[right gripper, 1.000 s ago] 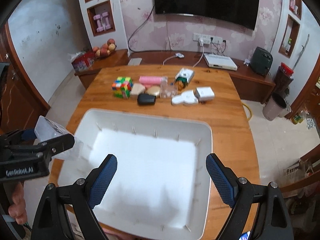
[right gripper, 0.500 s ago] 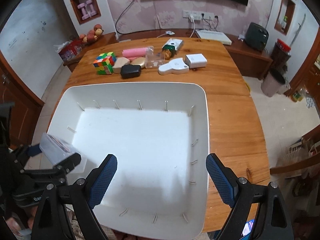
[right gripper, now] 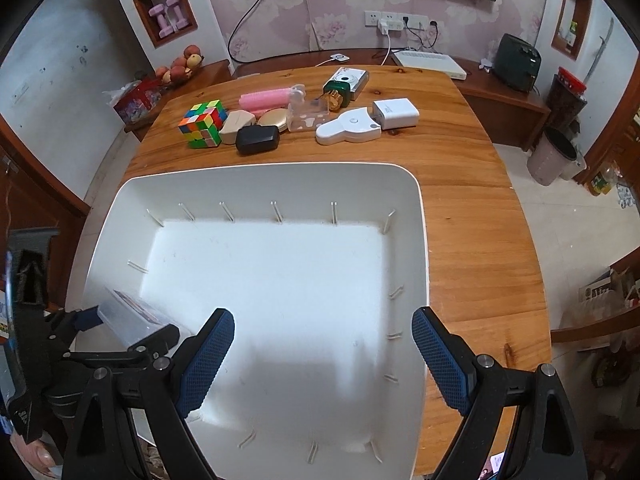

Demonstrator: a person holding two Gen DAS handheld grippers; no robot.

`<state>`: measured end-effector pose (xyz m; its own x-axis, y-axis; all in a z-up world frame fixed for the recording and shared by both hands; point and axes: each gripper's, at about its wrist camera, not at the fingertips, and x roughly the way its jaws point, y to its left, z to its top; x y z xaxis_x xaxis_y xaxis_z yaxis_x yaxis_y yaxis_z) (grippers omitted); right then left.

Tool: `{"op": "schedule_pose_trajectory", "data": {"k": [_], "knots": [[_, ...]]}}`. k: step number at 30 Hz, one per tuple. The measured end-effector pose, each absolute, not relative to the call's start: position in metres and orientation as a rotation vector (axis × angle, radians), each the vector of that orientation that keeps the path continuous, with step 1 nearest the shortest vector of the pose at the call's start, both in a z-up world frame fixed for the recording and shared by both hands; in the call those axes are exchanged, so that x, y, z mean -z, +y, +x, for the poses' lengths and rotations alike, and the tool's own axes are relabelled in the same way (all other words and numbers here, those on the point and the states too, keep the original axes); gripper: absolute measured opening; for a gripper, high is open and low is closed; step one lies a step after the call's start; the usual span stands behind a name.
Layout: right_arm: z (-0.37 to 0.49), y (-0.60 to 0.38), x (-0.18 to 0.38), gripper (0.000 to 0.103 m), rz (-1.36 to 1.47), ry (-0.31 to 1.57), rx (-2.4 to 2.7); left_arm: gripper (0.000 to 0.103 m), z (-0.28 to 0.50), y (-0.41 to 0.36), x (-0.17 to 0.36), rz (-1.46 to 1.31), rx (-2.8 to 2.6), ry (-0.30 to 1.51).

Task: Organize rigid objects
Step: 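Carry the clear box with the left tool into the tray and open, then grasp the white charger with the right tool while the left tool reaches the Rubik's cube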

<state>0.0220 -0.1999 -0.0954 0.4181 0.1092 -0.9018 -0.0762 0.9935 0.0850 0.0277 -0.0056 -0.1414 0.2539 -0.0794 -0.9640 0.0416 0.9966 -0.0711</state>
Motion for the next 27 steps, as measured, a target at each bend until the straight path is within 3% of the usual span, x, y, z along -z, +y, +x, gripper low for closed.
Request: {"op": "schedule_pose_trajectory", "data": {"k": [27], "knots": [[0.034, -0.196, 0.069, 0.091, 0.018, 1.079, -0.121, 0.102, 0.048, 0.002, 0.070, -0.022, 0.071, 1.174]]}}
